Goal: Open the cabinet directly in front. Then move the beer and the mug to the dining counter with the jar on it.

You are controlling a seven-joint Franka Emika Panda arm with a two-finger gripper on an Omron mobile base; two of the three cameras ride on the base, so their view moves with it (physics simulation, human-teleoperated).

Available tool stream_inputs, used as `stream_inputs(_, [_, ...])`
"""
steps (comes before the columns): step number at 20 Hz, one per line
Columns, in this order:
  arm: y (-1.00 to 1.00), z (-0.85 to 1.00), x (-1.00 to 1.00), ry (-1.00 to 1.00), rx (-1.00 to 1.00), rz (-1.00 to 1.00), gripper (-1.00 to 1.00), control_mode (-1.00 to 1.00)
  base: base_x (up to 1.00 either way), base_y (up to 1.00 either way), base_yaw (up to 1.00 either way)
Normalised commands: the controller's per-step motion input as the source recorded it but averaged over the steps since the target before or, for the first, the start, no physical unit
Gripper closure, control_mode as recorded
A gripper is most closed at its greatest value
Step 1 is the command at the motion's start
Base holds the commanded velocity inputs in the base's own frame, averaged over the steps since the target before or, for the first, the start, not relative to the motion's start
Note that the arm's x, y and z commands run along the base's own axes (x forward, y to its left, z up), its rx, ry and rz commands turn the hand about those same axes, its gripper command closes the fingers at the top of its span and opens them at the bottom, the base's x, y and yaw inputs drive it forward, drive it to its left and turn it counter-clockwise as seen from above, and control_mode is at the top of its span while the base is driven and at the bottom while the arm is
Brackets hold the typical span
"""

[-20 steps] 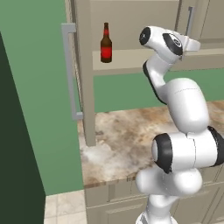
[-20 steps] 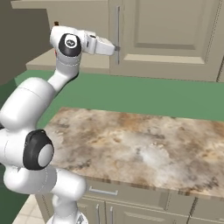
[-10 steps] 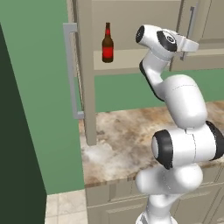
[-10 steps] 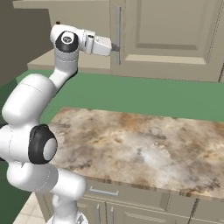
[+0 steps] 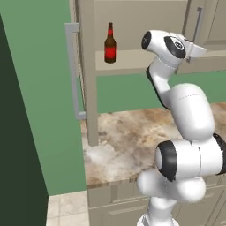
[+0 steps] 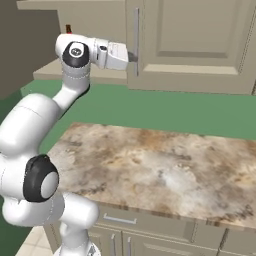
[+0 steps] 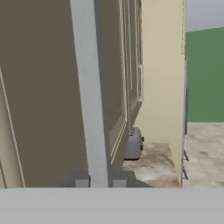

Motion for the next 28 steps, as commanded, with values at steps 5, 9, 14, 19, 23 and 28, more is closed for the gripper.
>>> stream_inputs(5, [-1.0,0.21,-0.96,-0.09,0.08,-0.13,1.0,-1.0,0.0,0.0,0.0])
stream_inputs(9, [-1.0,0.19,-0.94,-0.09,0.09,-0.13,1.0,-1.0,0.0,0.0,0.0])
stream_inputs(14, [-1.0,0.23,-0.91,-0.05,0.09,-0.15,1.0,-1.0,0.0,0.0,0.0])
stream_inputs(19, [-1.0,0.23,-0.8,-0.03,0.09,-0.14,1.0,-1.0,0.0,0.0,0.0])
stream_inputs(23, [-1.0,0.23,-0.7,-0.01,0.09,-0.13,1.0,-1.0,0.0,0.0,0.0])
stream_inputs(28, [-1.0,0.29,-0.72,0.0,0.09,-0.13,1.0,-1.0,0.0,0.0,0.0])
